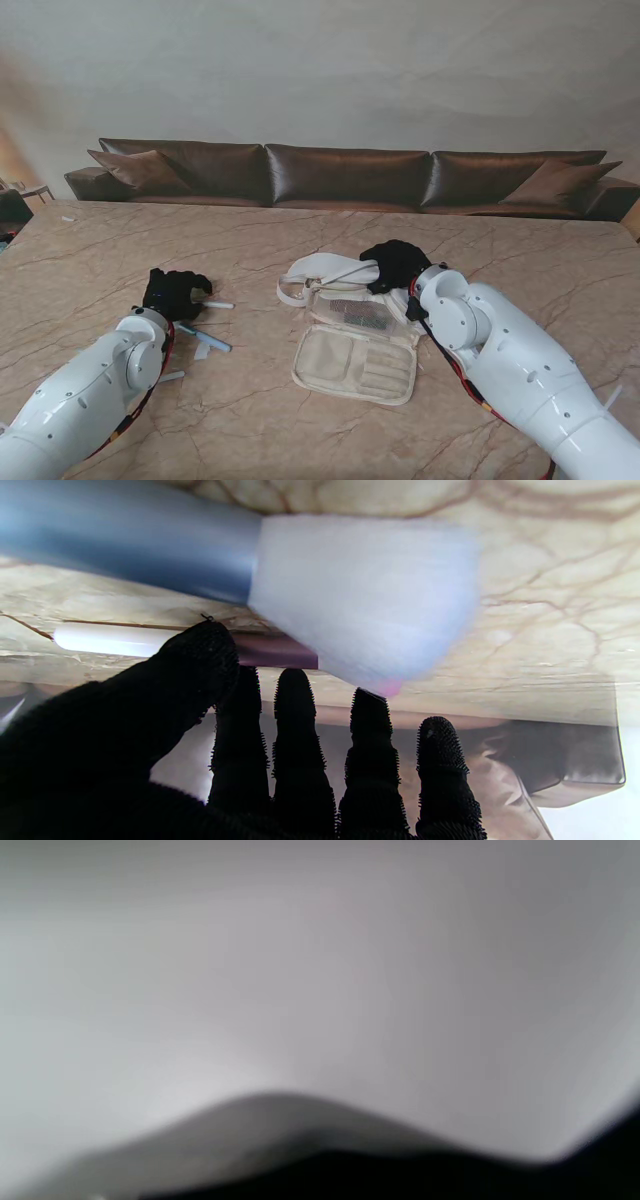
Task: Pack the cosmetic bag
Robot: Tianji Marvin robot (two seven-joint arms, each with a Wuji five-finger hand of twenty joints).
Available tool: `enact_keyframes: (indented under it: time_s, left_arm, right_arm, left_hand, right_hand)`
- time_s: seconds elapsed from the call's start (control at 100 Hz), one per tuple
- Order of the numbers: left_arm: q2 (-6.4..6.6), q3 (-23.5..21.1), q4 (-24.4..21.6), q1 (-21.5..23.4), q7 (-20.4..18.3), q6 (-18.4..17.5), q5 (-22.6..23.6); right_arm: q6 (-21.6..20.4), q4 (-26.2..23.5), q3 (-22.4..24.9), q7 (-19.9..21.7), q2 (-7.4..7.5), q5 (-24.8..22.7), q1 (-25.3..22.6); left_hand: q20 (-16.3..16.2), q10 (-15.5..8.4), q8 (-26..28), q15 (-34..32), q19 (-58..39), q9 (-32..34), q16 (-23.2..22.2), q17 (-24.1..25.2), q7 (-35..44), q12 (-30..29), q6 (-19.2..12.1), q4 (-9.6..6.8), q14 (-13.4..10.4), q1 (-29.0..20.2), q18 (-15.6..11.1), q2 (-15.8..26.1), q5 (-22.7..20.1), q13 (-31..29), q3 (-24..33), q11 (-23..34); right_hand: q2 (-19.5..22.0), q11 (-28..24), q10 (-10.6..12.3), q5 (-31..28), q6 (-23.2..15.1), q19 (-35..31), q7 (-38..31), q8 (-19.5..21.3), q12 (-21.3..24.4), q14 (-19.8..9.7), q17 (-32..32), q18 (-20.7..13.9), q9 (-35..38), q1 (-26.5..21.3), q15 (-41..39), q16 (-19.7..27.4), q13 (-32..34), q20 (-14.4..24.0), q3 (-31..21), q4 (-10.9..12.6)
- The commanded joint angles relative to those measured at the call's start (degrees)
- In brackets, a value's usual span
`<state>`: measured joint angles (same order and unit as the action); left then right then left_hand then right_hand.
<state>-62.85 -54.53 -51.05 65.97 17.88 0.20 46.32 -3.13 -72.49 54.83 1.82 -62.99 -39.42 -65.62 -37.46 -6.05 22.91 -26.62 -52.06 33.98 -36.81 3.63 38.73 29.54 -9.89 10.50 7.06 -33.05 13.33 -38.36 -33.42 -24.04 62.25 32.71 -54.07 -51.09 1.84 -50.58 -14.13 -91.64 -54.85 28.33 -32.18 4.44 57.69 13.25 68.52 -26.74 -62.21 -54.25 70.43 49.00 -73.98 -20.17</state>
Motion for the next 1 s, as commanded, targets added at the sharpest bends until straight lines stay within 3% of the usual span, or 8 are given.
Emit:
enact_keyframes:
  time_s: [0.0,0.11,0.21,0.37,0.45,0.6,0.77,0.99]
  left_arm:
    - [-0.28,0.57,0.56,0.66,-0.66,0.11,0.46]
    - [-0.26,0.64,0.8,0.67,-0.06,0.38,0.76]
    - [-0.48,0.34,0.72,1.07,0.89,0.2,0.55]
    - [-0.75,0.69,0.92,1.11,1.64,0.51,0.19]
    - [-0.99,1.11,1.3,0.95,2.11,0.79,-0.28]
    - [-1.5,1.08,1.39,1.22,2.79,1.15,-1.41]
    - [-1.98,0.89,1.09,1.68,3.31,1.98,-2.39]
    - [-2.54,1.5,1.66,1.59,3.85,2.57,-3.67]
  right_arm:
    - [-0.07,-0.94,0.06,-0.17,-0.28,0.12,-0.36]
    - [-0.06,-1.24,0.36,-0.13,-0.22,-0.05,-0.62]
    - [0.02,-1.49,0.57,0.09,-0.15,-0.18,-0.8]
    - [-0.02,-1.46,0.46,0.08,-0.19,-0.03,-0.7]
    - [-0.06,-1.39,0.32,-0.01,-0.23,0.03,-0.56]
    - [-0.03,-1.48,0.19,0.4,-0.16,0.01,-0.38]
    - [-0.01,-1.49,0.1,0.57,-0.15,0.0,-0.21]
    - [-0.01,-1.38,-0.01,0.27,-0.23,0.15,-0.14]
  left_hand:
    - [0.28,-0.27,0.76,0.07,1.08,-1.03,-0.26,0.99,4.65,-0.11,-0.95,2.88,-0.85,-1.74,-1.22,-2.51,-5.94,1.92,-0.39,-0.27]
    - [0.18,-0.15,1.23,-0.53,1.05,-0.81,-0.48,0.98,14.95,0.29,-2.92,5.06,-0.69,-4.09,-1.23,-4.76,-5.38,1.87,-3.62,0.44]
    - [-0.16,-0.66,1.03,-1.07,0.24,-0.2,-0.55,0.97,24.82,0.63,-6.07,4.85,-0.95,-5.89,-1.42,-5.34,-6.01,1.52,-5.21,1.21]
    - [-0.29,-0.71,1.4,-1.33,-0.28,0.42,-0.62,0.93,27.12,0.81,-6.19,4.64,-0.96,-6.34,-1.21,-5.22,-8.19,1.4,-4.92,1.6]
    - [-0.23,-0.72,-0.24,-1.54,-0.46,0.41,-0.65,1.0,26.14,0.85,-4.8,4.64,-0.86,-6.22,-1.16,-5.08,-8.45,1.61,-5.17,1.7]
    - [0.59,-0.41,-1.69,-1.46,0.02,-0.66,-0.4,1.01,11.77,0.62,2.17,4.53,-0.84,-3.19,-1.27,-4.38,-5.9,2.55,-1.76,1.37]
    - [0.82,-0.37,-2.21,-1.4,0.35,-0.45,-0.36,0.97,8.87,0.59,1.19,4.27,-0.75,-3.5,-1.33,-3.97,-7.33,2.69,-1.57,1.36]
    - [0.84,-0.22,-3.39,-1.65,0.34,0.37,-0.42,0.96,11.31,0.84,-1.98,3.06,-0.93,-8.81,-1.5,-1.67,-11.38,2.51,-3.42,1.8]
  right_hand:
    - [5.89,0.59,0.28,-2.52,-8.58,-2.44,-7.16,1.08,-0.27,1.36,0.8,0.27,1.65,-8.59,-2.28,0.1,3.38,0.28,-6.71,3.82]
    - [5.98,0.61,0.34,-2.62,-8.58,-2.45,-7.18,1.14,-0.31,1.3,0.79,0.28,1.58,-8.6,-2.27,0.09,3.23,0.27,-6.66,3.81]
    - [6.1,0.66,0.41,-2.53,-8.58,-2.49,-7.09,1.15,-0.33,1.3,0.74,0.18,1.48,-8.65,-2.28,0.07,3.18,0.27,-6.56,3.78]
    - [6.19,0.71,0.42,-2.61,-8.63,-2.75,-7.04,1.19,-0.35,1.29,0.79,-0.01,1.45,-8.66,-2.28,0.07,3.13,0.31,-6.47,3.77]
    - [6.17,0.67,0.42,-2.61,-8.67,-2.8,-7.02,1.25,-0.41,1.28,0.77,-0.04,1.49,-8.66,-2.28,0.06,3.07,0.29,-6.46,3.78]
    - [6.01,0.53,0.45,-2.69,-8.67,-2.97,-7.04,1.38,-0.62,1.28,0.69,-0.12,1.42,-8.67,-2.29,0.04,3.05,0.3,-6.54,3.83]
    - [5.96,0.47,0.47,-2.68,-8.72,-3.19,-6.93,1.4,-0.72,1.2,0.7,-0.22,1.45,-8.67,-2.76,-0.17,2.82,0.33,-6.61,3.84]
    - [5.91,0.23,0.51,-2.73,-8.77,-3.56,-6.91,1.51,-0.99,1.11,0.87,-0.29,1.46,-8.62,-3.4,-0.3,2.79,0.35,-6.69,3.85]
